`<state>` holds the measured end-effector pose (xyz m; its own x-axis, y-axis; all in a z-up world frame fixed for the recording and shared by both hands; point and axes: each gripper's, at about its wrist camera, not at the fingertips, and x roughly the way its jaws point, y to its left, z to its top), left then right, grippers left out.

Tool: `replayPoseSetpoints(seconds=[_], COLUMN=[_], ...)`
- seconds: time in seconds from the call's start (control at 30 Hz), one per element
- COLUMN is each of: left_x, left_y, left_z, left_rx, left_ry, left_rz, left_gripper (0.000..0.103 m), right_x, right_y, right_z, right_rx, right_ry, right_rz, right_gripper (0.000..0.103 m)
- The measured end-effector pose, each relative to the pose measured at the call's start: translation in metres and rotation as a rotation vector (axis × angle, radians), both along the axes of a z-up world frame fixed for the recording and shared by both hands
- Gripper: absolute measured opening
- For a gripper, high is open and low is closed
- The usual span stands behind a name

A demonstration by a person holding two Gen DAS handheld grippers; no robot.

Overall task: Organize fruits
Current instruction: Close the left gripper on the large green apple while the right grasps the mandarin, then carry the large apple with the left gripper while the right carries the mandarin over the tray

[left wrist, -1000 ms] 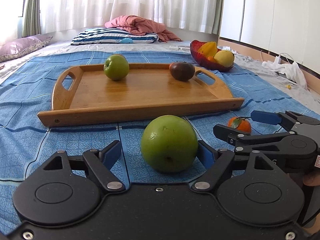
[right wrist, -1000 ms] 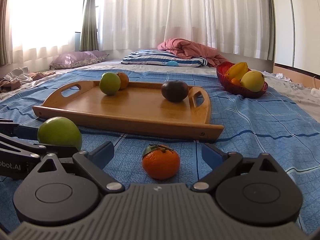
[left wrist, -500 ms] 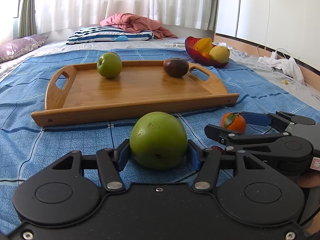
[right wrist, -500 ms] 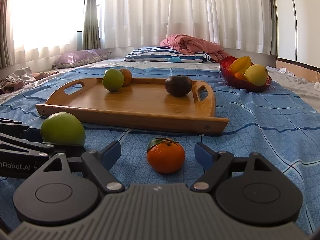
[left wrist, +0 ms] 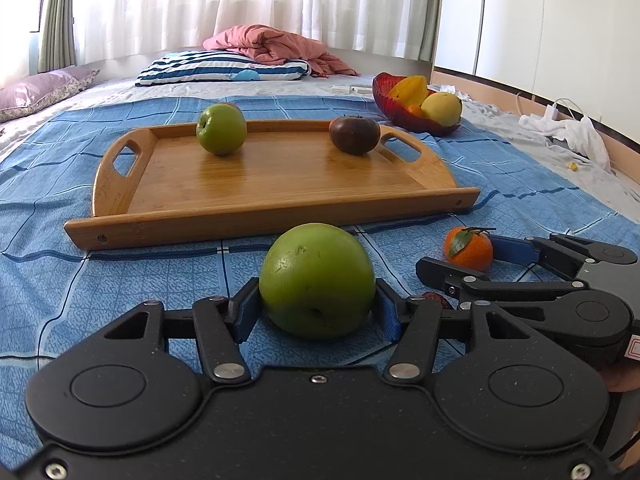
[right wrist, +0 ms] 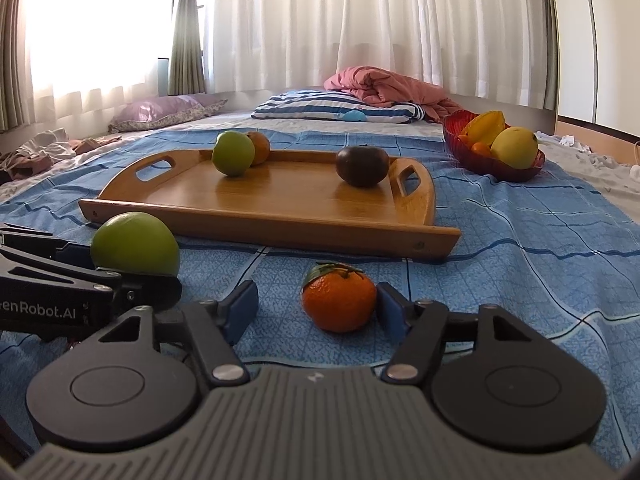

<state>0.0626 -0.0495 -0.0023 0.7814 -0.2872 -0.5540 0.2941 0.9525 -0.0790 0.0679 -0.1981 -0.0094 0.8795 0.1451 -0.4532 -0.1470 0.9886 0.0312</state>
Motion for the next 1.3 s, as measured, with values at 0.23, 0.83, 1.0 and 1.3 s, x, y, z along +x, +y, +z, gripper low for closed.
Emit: replayPoseSetpoints(seconds=[0.23, 0.83, 1.0, 1.3], left_x=[0.001, 0.006, 0.008, 0.03], left_y=[0.0, 0.001, 0.003, 0.009], left_z=[0.0, 0.012, 0.021, 0.042], left_rx=[0.007, -0.007, -0.009, -0.004], left_ry=[-0.001, -0.018, -0.049, -0.066], left_rz=[0.002, 0.052, 0.063, 0.102], left_gripper=[0.056, 0.056, 0.056, 0.056], right_x=[-0.001, 0.005, 0.01, 0.026], right_y=[-0.005, -0.005, -0.005, -0.004], right_z=[0.001, 0.012, 0.019, 0.038], right_rx=[0.024, 0.019, 0.029, 0.035], right_ry=[0.0, -0.025, -0.039, -0.081], right_rz=[-0.033, -0.06, -0.061, -0.055], right_gripper=[0.055, 0.042, 0.042, 0.042])
